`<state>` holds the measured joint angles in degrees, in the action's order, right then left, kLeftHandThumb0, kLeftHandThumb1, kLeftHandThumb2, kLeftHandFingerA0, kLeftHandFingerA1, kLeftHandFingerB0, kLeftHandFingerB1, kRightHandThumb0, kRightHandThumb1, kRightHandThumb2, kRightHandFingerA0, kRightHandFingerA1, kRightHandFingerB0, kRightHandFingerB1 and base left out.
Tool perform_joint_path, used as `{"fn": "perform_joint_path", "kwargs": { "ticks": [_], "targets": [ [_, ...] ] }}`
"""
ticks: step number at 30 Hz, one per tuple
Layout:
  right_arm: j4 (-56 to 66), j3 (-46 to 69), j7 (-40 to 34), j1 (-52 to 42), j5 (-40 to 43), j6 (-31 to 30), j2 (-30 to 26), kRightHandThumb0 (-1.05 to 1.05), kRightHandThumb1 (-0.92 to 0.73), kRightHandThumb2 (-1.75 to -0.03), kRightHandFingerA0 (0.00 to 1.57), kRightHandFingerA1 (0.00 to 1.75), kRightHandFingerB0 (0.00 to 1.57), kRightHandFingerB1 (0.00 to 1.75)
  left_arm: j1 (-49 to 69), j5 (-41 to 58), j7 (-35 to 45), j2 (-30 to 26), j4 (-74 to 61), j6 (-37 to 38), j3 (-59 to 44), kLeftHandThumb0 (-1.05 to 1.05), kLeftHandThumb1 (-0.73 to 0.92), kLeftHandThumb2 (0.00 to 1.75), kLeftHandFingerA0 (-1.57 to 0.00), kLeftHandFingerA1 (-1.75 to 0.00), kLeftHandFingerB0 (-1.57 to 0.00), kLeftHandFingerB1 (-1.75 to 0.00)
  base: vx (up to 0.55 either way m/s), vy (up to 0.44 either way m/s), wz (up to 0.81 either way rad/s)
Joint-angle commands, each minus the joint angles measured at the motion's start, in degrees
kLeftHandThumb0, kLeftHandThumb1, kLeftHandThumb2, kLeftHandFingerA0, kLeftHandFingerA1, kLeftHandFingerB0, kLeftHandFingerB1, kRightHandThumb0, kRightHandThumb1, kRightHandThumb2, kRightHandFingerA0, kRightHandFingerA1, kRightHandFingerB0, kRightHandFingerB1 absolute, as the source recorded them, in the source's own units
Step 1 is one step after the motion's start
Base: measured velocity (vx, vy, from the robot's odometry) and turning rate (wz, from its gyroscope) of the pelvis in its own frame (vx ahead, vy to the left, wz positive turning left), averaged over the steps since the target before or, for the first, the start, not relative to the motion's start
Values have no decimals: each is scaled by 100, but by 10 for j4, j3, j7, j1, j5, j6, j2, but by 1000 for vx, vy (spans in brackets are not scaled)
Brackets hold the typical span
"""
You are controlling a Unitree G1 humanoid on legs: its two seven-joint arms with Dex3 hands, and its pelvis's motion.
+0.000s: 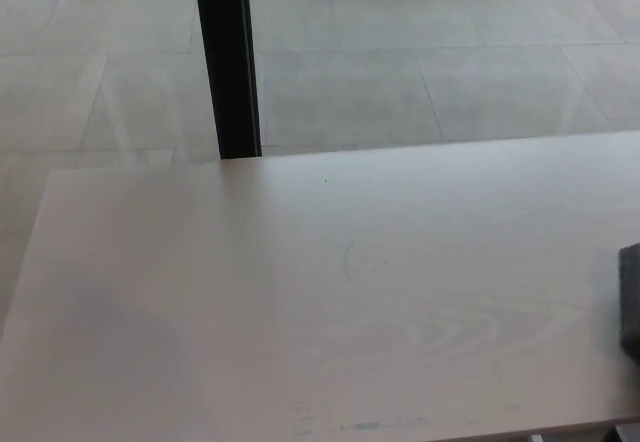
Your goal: The robot uses its right hand to hold the eraser kept in the middle of the desk and use it to wipe the desk by swiping its surface twice
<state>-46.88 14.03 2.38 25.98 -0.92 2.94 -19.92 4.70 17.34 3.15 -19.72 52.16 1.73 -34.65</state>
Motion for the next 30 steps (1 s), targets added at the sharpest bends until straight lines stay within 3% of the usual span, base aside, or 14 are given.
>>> {"fn": "perform_joint_path", "kwargs": {
  "ticks": [1, 2, 5, 8, 9, 11, 18, 19, 22, 23, 26, 27, 29, 30],
  "targets": [
    [-9, 13, -2, -11, 23, -5, 1, -28, -58, -113, 100, 175, 81, 157, 7, 12, 4, -6, -9, 12, -6, -53, 49, 97, -61, -86, -38, -66, 0, 0, 0],
    [-6, 12, 0, -14, 24, -3, 4, -27, -59, -106, 99, 175, 79, 157, 6, 11, 2, -5, -9, 11, -6, -54, 68, 60, -55, -94, -45, -67, 0, 0, 0],
    [5, 8, 14, -17, 35, 2, 18, -26, -57, -106, 97, 175, 79, 157, 3, 10, 3, -8, -4, 10, -5, -50, 49, 97, -63, -87, -38, -65, 0, 0, 0],
    [37, 7, 31, -17, 52, -5, 39, -25, -60, -109, 95, 175, 75, 157, 6, 8, -2, -7, -11, 9, -2, -54, 69, 61, -54, -91, -44, -66, 0, 0, 0],
    [50, 0, 31, -17, 46, -12, 41, -26, -61, -107, 96, 175, 74, 157, 7, 8, 2, -8, -9, 11, -2, -52, 49, 98, -61, -84, -35, -64, 0, 0, 0],
    [72, -4, 39, -17, 49, -24, 43, -26, -63, -104, 96, 175, 74, 152, 5, 10, -1, -6, -6, 11, -5, -52, 69, 61, -56, -92, -40, -63, 0, 0, 0],
    [132, -5, 53, -14, 56, -28, 32, -25, -60, -97, 122, 166, 82, 122, 4, 9, -3, -7, -3, 12, -3, -53, 69, 62, -55, -92, -45, -66, 0, 0, 0],
    [148, -1, 57, -7, 60, -43, 22, -29, -70, -81, 95, 175, 79, 108, 11, 13, -2, -4, -14, 11, -5, -52, 48, 97, -61, -85, -38, -66, 0, 0, 0],
    [184, 26, 86, 22, 75, -75, -42, -38, -78, -71, 96, 175, 77, 80, 20, 19, 1, 1, -33, 7, -6, -53, 50, 98, -59, -86, -37, -66, 0, 0, 0],
    [190, 29, 87, 28, 74, -83, -56, -42, -79, -65, 97, 175, 77, 80, 21, 21, 3, -1, -32, 5, -8, -54, 69, 62, -49, -91, -38, -64, 0, 0, 0],
    [204, 39, 80, 48, 61, -109, -108, -45, -81, -64, 95, 175, 75, 80, 22, 17, -7, -6, -34, -1, -7, -52, 49, 98, -59, -84, -37, -65, 0, 0, 0],
    [192, 50, 86, 63, 68, -120, -134, -47, -78, -63, 96, 175, 78, 79, 24, 18, -6, -9, -34, -2, -9, -52, 70, 61, -55, -94, -41, -65, 0, 0, 0],
    [169, 83, 105, 85, 87, -129, -192, -48, -78, -63, 97, 175, 77, 77, 24, 19, -4, -11, -29, -2, -10, -52, 70, 61, -55, -92, -40, -65, 0, 0, 0],
    [156, 100, 113, 95, 100, -133, -210, -51, -76, -63, 99, 175, 78, 75, 27, 18, -7, -10, -28, -1, -11, -51, 49, 97, -62, -86, -37, -65, 0, 0, 0]
  ]
}}
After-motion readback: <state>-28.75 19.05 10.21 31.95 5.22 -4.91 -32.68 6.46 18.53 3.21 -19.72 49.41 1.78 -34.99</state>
